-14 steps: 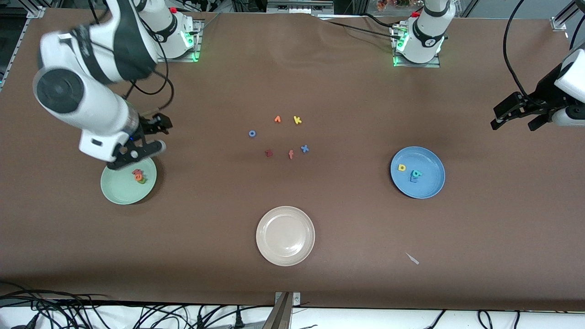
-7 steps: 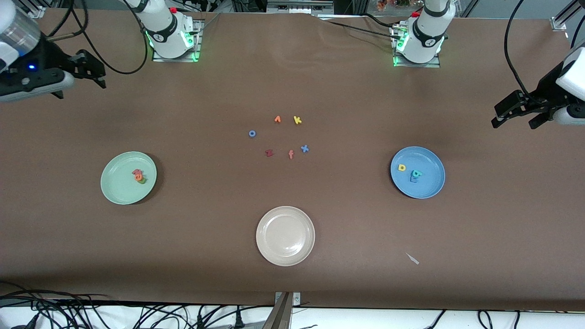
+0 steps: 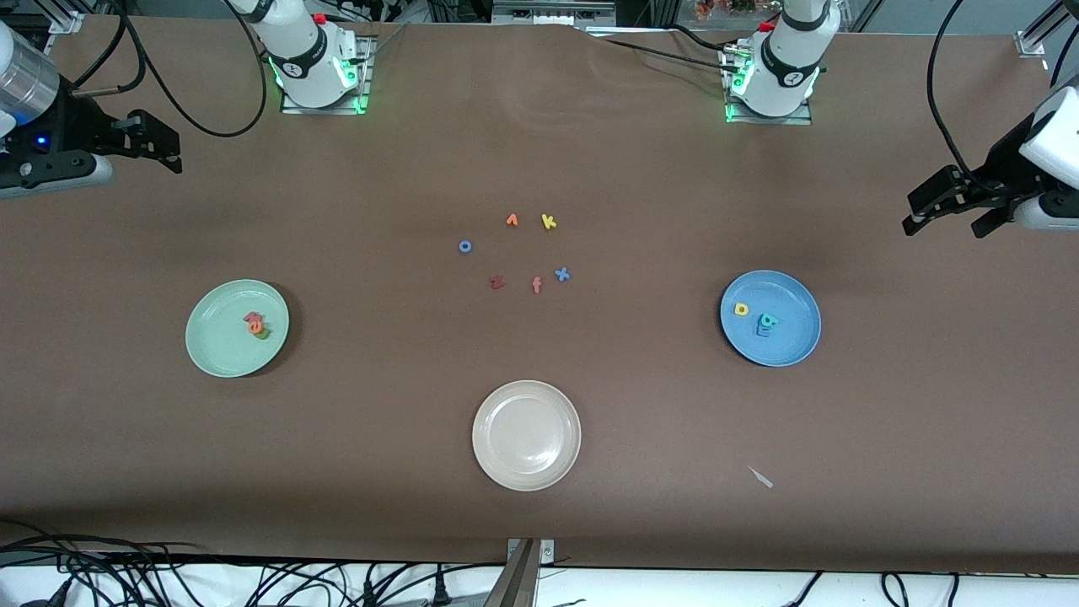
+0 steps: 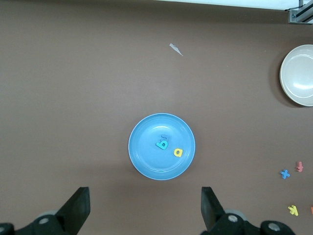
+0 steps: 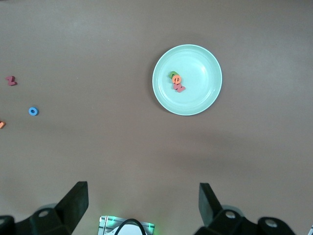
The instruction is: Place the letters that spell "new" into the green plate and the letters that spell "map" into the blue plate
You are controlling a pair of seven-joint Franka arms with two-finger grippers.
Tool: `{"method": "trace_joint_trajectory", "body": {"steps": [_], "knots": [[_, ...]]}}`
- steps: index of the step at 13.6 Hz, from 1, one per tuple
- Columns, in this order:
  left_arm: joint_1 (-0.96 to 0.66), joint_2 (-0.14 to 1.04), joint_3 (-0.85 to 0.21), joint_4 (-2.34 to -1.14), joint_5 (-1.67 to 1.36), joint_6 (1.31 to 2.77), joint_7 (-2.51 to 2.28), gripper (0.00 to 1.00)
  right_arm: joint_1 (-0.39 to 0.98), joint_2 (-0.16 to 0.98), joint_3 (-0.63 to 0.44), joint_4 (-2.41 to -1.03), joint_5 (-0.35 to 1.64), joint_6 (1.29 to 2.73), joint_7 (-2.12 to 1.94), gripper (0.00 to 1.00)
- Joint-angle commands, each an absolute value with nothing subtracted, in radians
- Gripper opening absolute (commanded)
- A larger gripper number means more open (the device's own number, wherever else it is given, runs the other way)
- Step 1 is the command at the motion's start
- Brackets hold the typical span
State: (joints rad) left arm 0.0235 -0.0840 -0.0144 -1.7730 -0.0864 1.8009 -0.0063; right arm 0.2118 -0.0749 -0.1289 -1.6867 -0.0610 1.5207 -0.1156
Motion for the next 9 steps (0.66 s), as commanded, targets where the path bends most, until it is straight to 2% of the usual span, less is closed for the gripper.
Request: {"method": "trace_joint_trajectory", "body": {"steps": [1,9], "knots": [[0.020,-0.081,-0.009,-1.750,-0.107,1.766,0.018,1.00,0.193,-0.081,-0.130,-1.697,-0.080,1.555,-0.089,1.00],[0.020,-0.083,-0.009,-1.749,-0.106,1.743,0.018,1.00,0.198,-0.074,-0.127,-1.700,-0.071,1.539,-0.029,1.00]]}}
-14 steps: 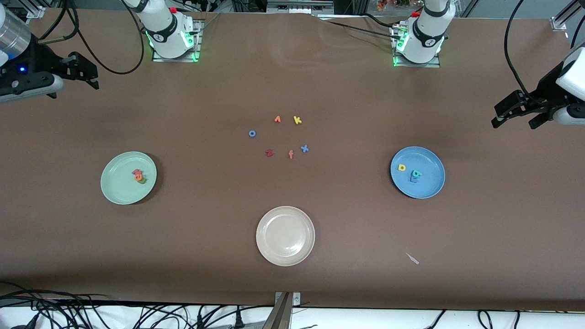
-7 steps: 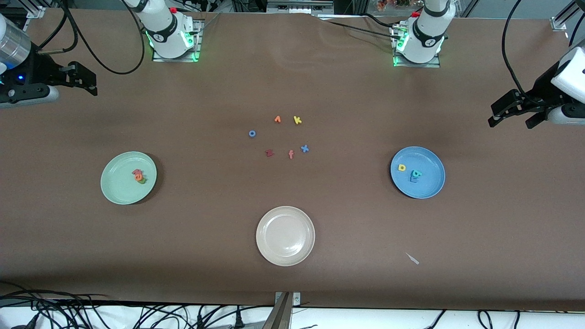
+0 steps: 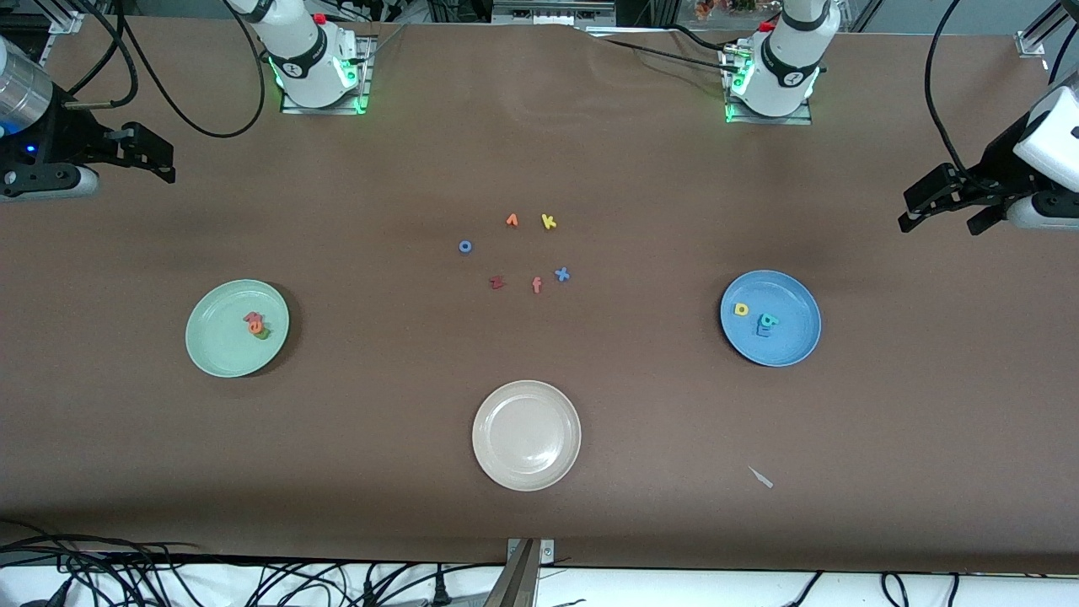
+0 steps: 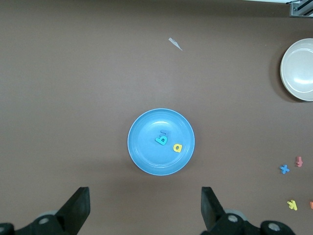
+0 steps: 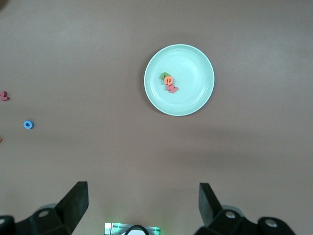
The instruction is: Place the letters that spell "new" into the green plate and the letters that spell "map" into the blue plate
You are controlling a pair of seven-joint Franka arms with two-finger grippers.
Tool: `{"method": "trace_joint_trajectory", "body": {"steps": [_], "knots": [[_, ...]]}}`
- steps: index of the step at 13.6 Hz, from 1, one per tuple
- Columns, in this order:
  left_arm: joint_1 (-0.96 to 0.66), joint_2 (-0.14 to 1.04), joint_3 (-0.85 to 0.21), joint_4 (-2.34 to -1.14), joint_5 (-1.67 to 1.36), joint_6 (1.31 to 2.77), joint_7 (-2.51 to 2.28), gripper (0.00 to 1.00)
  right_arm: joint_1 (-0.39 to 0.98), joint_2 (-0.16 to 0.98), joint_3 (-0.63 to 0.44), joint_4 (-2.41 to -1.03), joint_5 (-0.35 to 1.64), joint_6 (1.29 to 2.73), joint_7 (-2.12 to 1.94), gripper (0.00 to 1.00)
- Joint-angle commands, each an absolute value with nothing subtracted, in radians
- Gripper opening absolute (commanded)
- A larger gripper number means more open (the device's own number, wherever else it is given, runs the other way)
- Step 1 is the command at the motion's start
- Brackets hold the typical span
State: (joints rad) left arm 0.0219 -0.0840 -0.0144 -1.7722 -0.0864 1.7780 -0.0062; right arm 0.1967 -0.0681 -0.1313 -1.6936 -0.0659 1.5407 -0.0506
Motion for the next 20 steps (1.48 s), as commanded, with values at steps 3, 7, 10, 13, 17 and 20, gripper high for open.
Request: {"method": "trace_joint_trajectory", "body": {"steps": [3,7,10,13,17,20], "knots": [[0.018,-0.081,-0.011,-1.746,-0.106,1.741,0.018,1.00,0.196,-0.072,-0.127,-1.700,-0.072,1.539,-0.026,1.00],[0.017,-0.081,-0.012,-1.740,-0.106,1.729,0.018,1.00,0.192,-0.071,-0.129,-1.700,-0.072,1.542,-0.026,1.00],[0.018,-0.081,-0.018,-1.740,-0.106,1.729,0.018,1.00,0.190,-0.066,-0.130,-1.700,-0.072,1.542,-0.026,1.00],[0.017,-0.081,-0.035,-1.740,-0.106,1.723,0.018,1.00,0.190,-0.066,-0.130,-1.700,-0.072,1.543,-0.026,1.00],[0.018,-0.081,-0.040,-1.738,-0.106,1.718,0.018,1.00,0.190,-0.066,-0.130,-1.700,-0.071,1.549,-0.026,1.00],[0.020,-0.081,-0.040,-1.738,-0.104,1.715,0.018,1.00,0.190,-0.066,-0.132,-1.698,-0.052,1.569,-0.023,1.00]]}}
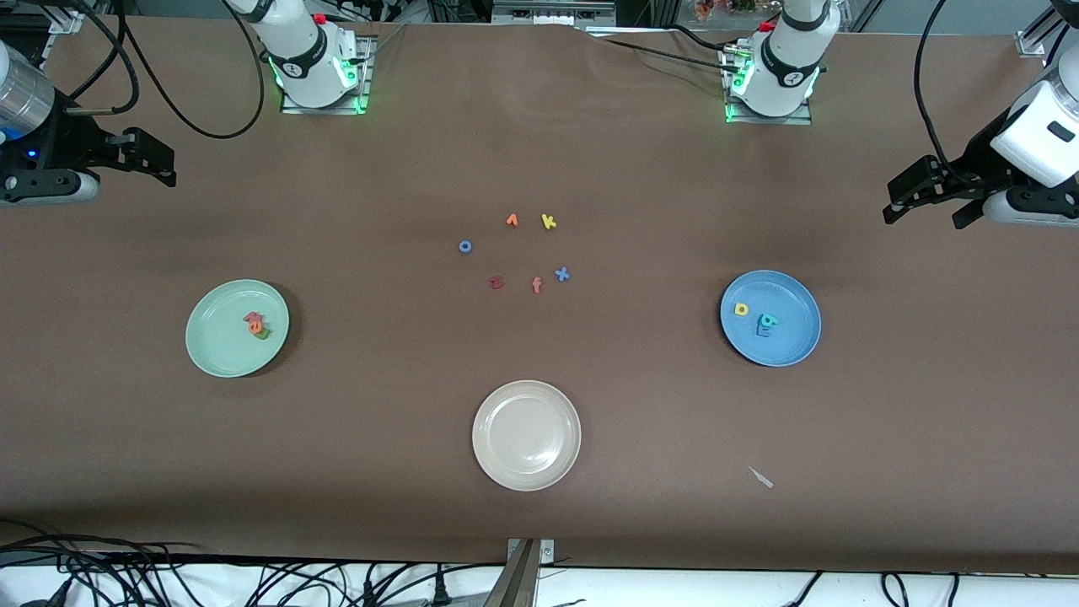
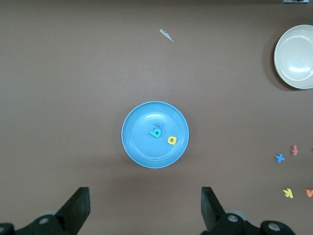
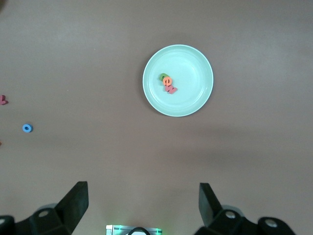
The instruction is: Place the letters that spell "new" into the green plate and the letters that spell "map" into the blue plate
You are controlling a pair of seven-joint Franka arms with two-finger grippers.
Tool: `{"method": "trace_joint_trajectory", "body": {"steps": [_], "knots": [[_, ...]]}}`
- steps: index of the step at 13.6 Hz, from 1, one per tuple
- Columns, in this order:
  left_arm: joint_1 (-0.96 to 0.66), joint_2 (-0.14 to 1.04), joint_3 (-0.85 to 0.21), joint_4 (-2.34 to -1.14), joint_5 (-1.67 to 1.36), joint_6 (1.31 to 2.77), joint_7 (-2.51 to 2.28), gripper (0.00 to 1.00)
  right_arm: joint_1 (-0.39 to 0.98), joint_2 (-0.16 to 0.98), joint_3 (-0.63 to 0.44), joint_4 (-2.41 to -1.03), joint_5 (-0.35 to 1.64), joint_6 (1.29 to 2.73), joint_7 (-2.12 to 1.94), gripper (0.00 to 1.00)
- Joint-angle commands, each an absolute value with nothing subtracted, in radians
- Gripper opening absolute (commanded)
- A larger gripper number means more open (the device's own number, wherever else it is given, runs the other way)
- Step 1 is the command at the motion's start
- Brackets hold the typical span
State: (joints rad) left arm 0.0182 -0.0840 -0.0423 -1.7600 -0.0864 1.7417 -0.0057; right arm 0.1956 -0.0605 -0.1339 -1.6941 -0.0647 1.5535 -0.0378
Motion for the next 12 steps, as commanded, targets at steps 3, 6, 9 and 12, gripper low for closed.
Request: {"method": "trace_joint_trajectory", "body": {"steps": [3,6,9,12], "knots": [[0.025,-0.080,-0.038,-1.738,-0.101,1.718,0.020,1.00,0.189,-0.066,-0.137,-1.698,-0.017,1.581,-0.017,1.00],[0.014,-0.068,-0.046,-1.712,-0.086,1.718,0.017,1.00,0.189,-0.066,-0.138,-1.698,-0.017,1.600,-0.018,1.00],[0.015,-0.063,-0.055,-1.703,-0.080,1.717,0.017,1.00,0.189,-0.066,-0.138,-1.700,-0.017,1.598,-0.018,1.00],[0.015,-0.063,-0.055,-1.703,-0.075,1.717,0.017,1.00,0.189,-0.066,-0.138,-1.700,-0.017,1.598,-0.018,1.00]]}}
